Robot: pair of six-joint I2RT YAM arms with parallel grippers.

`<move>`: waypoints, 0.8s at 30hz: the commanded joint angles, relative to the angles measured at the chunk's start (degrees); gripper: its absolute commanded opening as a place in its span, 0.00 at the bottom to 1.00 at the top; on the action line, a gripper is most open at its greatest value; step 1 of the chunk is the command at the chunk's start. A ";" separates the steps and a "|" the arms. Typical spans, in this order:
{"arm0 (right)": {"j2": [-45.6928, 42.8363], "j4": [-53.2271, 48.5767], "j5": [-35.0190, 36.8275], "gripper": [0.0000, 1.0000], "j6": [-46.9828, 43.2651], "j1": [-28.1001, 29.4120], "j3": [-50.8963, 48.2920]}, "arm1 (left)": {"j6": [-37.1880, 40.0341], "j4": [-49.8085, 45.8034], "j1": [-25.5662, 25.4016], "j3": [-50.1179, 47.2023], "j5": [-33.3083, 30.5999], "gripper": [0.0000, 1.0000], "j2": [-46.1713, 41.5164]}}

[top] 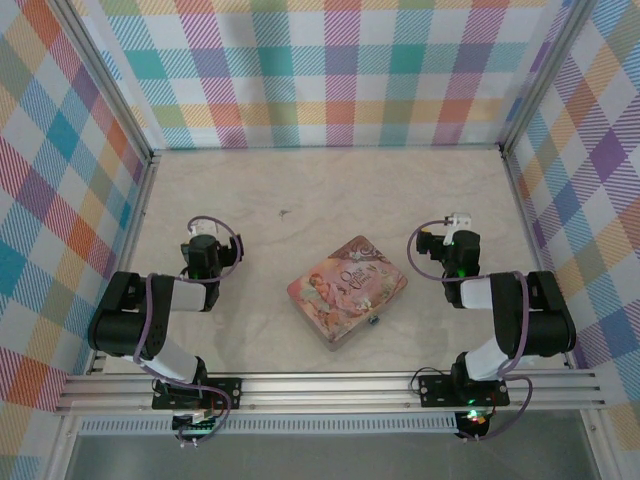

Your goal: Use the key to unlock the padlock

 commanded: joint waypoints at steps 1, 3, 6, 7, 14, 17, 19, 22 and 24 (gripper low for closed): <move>-6.16 -2.43 -0.57 1.00 -0.68 0.19 0.83 | -1.16 -11.97 0.25 6.54 -4.05 1.00 -5.55; -10.99 -10.50 0.59 1.00 -0.17 0.10 3.31 | -0.92 -16.60 0.20 8.37 -3.78 1.00 -8.15; -16.86 -21.61 -1.68 1.00 2.66 0.10 7.40 | -5.71 -22.22 0.13 10.10 -5.43 1.00 -13.25; -18.54 -23.87 -2.99 1.00 4.28 0.11 8.46 | -8.52 -25.77 0.22 11.34 -5.39 1.00 -14.77; -24.76 -50.25 -6.46 1.00 30.35 -1.74 15.80 | -31.83 -47.86 1.19 18.19 14.32 1.00 -18.91; -23.09 -54.24 -18.74 1.00 29.55 -1.82 17.69 | -37.58 -47.51 -0.38 14.49 23.36 1.00 -21.25; -21.67 -56.16 -25.19 1.00 29.36 -1.73 18.16 | -39.60 -48.70 -3.78 12.04 25.39 1.00 -23.81; -19.83 -57.81 -32.63 1.00 29.11 -1.81 17.69 | -39.71 -54.11 -9.99 10.47 26.93 1.00 -27.78; -18.93 -58.22 -36.63 0.99 29.03 -1.75 17.08 | -41.55 -54.98 -14.59 8.35 27.50 1.00 -30.86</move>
